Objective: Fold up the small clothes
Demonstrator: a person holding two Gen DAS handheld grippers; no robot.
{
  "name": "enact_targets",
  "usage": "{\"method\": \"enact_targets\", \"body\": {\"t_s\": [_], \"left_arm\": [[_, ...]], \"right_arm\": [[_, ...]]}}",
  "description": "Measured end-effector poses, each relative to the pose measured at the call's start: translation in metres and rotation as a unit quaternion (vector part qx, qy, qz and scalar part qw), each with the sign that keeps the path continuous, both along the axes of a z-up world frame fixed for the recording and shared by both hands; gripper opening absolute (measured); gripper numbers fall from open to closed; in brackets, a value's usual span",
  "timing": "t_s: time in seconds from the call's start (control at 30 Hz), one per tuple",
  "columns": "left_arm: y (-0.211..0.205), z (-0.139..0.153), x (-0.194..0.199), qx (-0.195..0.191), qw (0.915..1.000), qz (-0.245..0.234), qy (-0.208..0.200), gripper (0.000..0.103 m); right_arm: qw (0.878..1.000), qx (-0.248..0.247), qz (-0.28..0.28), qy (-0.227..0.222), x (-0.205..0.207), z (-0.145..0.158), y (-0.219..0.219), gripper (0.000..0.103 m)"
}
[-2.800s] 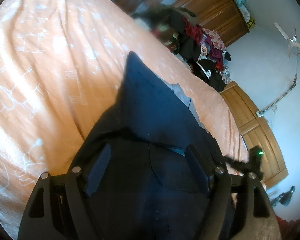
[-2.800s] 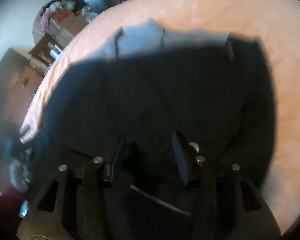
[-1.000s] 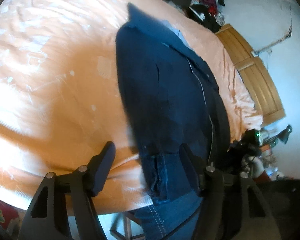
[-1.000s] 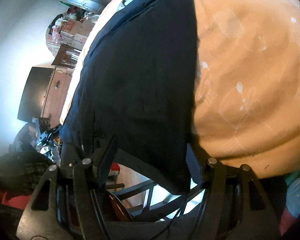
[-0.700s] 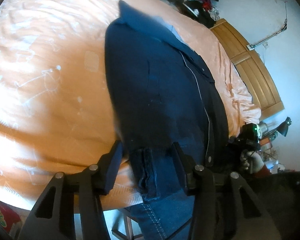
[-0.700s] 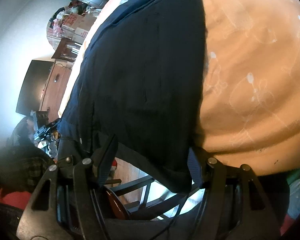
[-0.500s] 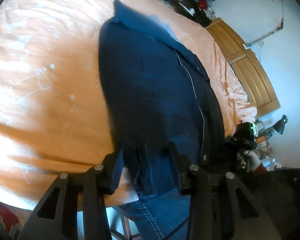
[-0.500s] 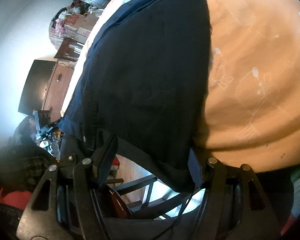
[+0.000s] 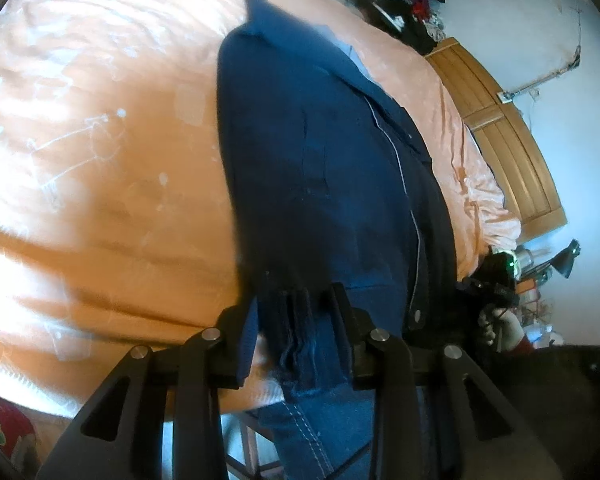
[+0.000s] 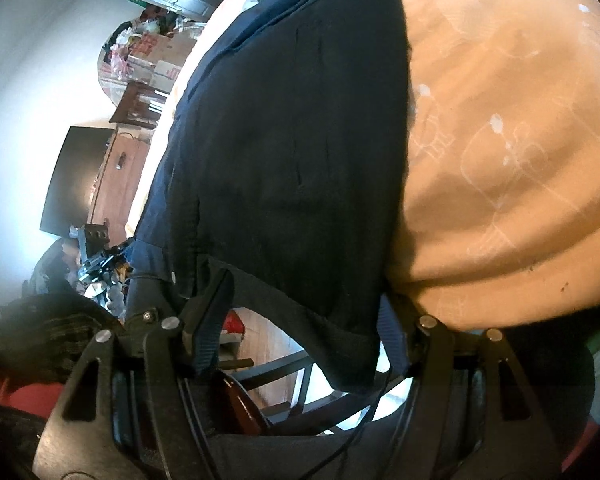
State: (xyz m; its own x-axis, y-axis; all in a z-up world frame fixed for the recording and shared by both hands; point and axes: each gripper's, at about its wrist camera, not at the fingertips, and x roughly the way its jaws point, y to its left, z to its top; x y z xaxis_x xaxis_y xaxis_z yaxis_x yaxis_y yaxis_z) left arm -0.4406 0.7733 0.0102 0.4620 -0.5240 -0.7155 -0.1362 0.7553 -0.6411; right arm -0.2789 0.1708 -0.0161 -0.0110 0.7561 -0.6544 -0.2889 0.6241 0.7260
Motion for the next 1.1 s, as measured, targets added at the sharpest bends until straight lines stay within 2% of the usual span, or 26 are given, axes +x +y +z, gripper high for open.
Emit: {"method": "enact_targets", "body": {"t_s": [0.13, 0.17, 0.2, 0.23, 0.27, 0.37, 0.43, 0.67, 0.77, 0.83, 0.97, 1.03, 1.07, 1.1], "left_arm": [[-0.006, -0.004, 0.007, 0.004, 0.9999, -0.015, 0.003, 0.038], [-0.006, -0.002, 0.006, 0.003, 0.9999, -0.015, 0.001, 0.037], [-0.006, -0.001, 0.005, -0.002, 0.9999, -0.01, -0.001, 0.033], [-0.005, 0.001, 0.004, -0.014, 0.9999, -0.003, -0.004, 0.012], [-0.006, 0.007, 0.001, -0.029, 0.9995, 0.003, -0.015, 0.011], [-0.011, 0.037, 0.001, -0.09, 0.9928, 0.007, -0.078, 0.01], [-0.014, 0.049, 0.009, -0.109, 0.9888, 0.006, -0.102, 0.01], [-0.006, 0.08, 0.058, -0.151, 0.9748, 0.036, -0.16, 0.01], [0.012, 0.097, 0.099, -0.169, 0.9657, 0.058, -0.189, 0.01], [0.027, 0.107, 0.135, -0.165, 0.9631, 0.07, -0.201, 0.01], [0.052, 0.108, 0.227, -0.135, 0.9664, 0.093, -0.198, 0.012], [0.07, 0.091, 0.284, -0.125, 0.9687, 0.12, -0.178, 0.014], [0.077, 0.083, 0.301, -0.11, 0.9717, 0.126, -0.167, 0.023], [0.083, 0.067, 0.325, -0.07, 0.9775, 0.14, -0.142, 0.027]], "right_arm": [[1.0, -0.019, 0.014, 0.007, 0.002, -0.007, 0.01, 0.071], [0.999, -0.026, 0.019, 0.005, 0.002, -0.006, 0.012, 0.062], [1.0, -0.023, 0.02, 0.003, 0.003, -0.001, 0.012, 0.032], [1.0, -0.004, 0.016, -0.005, 0.001, 0.01, 0.01, 0.015], [1.0, 0.02, 0.009, -0.013, 0.0, 0.022, 0.007, 0.007], [0.993, 0.107, -0.013, -0.038, -0.003, 0.065, -0.002, 0.006], [0.988, 0.142, -0.022, -0.052, 0.001, 0.085, -0.002, 0.006], [0.975, 0.191, -0.056, -0.097, 0.033, 0.134, -0.005, 0.003], [0.97, 0.202, -0.075, -0.114, 0.08, 0.153, -0.013, 0.002], [0.969, 0.195, -0.079, -0.129, 0.122, 0.165, -0.007, 0.002], [0.972, 0.165, -0.091, -0.139, 0.224, 0.167, 0.008, 0.002], [0.975, 0.158, -0.09, -0.124, 0.269, 0.155, 0.015, 0.006], [0.978, 0.142, -0.093, -0.119, 0.288, 0.146, 0.018, 0.009], [0.981, 0.105, -0.116, -0.116, 0.311, 0.131, 0.019, 0.016]]}}
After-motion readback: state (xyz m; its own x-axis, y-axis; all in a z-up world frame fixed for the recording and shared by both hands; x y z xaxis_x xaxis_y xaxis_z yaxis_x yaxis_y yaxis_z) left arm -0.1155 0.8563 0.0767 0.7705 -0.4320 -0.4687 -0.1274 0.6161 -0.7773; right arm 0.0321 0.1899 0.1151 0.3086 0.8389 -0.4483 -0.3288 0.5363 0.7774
